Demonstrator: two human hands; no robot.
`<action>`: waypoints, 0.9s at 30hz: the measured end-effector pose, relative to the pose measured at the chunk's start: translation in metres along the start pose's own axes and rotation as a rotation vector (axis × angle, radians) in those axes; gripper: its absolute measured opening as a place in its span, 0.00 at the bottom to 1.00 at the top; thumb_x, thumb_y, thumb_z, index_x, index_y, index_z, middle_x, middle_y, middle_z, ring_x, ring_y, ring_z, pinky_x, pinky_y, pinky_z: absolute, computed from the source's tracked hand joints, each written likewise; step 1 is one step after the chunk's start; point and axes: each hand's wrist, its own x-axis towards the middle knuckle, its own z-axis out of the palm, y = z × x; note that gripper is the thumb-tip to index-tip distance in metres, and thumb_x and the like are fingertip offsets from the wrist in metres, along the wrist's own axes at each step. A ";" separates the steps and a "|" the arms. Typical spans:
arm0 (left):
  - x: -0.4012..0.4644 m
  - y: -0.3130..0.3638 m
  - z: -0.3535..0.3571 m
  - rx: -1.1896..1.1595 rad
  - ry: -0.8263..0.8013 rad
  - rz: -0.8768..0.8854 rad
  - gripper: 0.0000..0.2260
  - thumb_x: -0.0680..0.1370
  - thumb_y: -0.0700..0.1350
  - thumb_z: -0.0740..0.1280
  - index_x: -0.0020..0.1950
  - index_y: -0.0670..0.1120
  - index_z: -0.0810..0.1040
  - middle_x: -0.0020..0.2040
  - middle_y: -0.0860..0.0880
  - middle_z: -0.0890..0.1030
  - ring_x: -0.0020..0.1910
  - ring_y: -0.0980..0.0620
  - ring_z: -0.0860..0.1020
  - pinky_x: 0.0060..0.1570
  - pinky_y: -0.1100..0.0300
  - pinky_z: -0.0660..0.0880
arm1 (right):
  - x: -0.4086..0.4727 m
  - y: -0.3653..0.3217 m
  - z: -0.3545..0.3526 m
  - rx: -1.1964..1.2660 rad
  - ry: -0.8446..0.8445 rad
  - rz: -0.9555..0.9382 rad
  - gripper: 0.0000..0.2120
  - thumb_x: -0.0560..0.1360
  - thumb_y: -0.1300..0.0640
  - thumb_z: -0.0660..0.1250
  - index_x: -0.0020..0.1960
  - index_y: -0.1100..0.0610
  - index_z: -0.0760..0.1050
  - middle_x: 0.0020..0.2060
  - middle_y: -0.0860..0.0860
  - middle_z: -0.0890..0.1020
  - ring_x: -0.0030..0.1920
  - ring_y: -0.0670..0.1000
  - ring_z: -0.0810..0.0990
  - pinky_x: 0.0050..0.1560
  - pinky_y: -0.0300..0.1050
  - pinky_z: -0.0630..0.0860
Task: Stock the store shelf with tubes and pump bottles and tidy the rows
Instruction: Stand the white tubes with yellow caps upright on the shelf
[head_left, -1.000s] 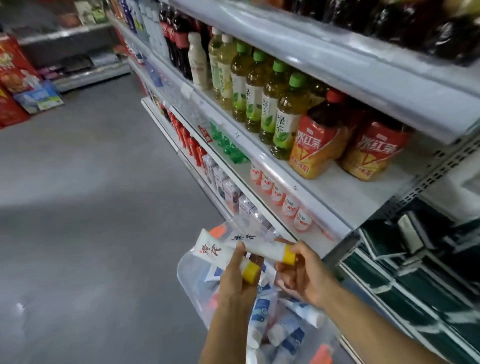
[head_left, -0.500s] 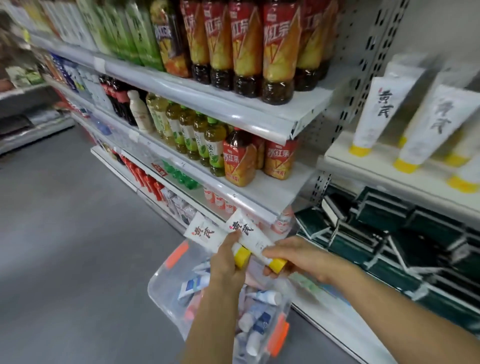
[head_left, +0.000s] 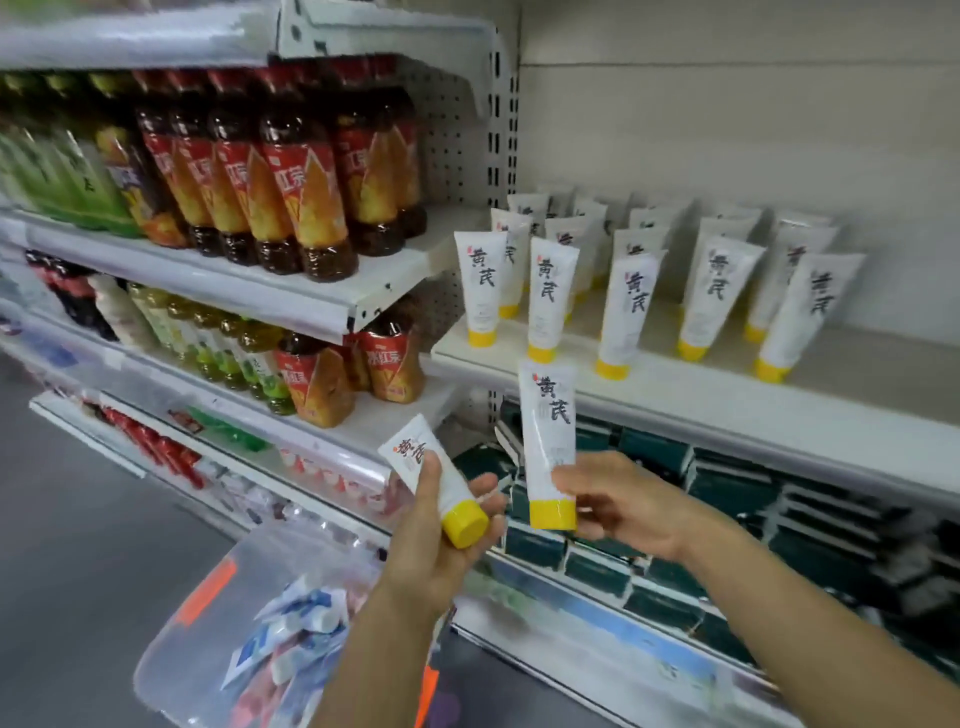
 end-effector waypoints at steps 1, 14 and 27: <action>-0.004 -0.007 0.019 0.012 -0.021 0.009 0.27 0.78 0.61 0.60 0.58 0.37 0.76 0.41 0.40 0.83 0.34 0.48 0.82 0.30 0.58 0.80 | -0.012 -0.008 -0.012 -0.014 0.022 -0.033 0.14 0.64 0.52 0.75 0.44 0.61 0.80 0.31 0.54 0.76 0.28 0.48 0.70 0.24 0.37 0.63; -0.026 -0.044 0.140 0.087 -0.096 0.093 0.26 0.79 0.58 0.61 0.67 0.39 0.69 0.41 0.41 0.82 0.33 0.47 0.81 0.25 0.59 0.77 | -0.065 -0.066 -0.094 -0.227 0.530 -0.268 0.06 0.74 0.55 0.73 0.49 0.54 0.80 0.40 0.51 0.85 0.35 0.50 0.82 0.37 0.46 0.78; -0.040 -0.044 0.163 0.108 -0.083 0.131 0.15 0.81 0.53 0.63 0.56 0.41 0.73 0.43 0.39 0.82 0.39 0.44 0.80 0.30 0.57 0.78 | -0.041 -0.063 -0.131 -0.517 0.838 -0.382 0.19 0.72 0.54 0.75 0.60 0.61 0.78 0.51 0.54 0.83 0.46 0.51 0.81 0.40 0.41 0.75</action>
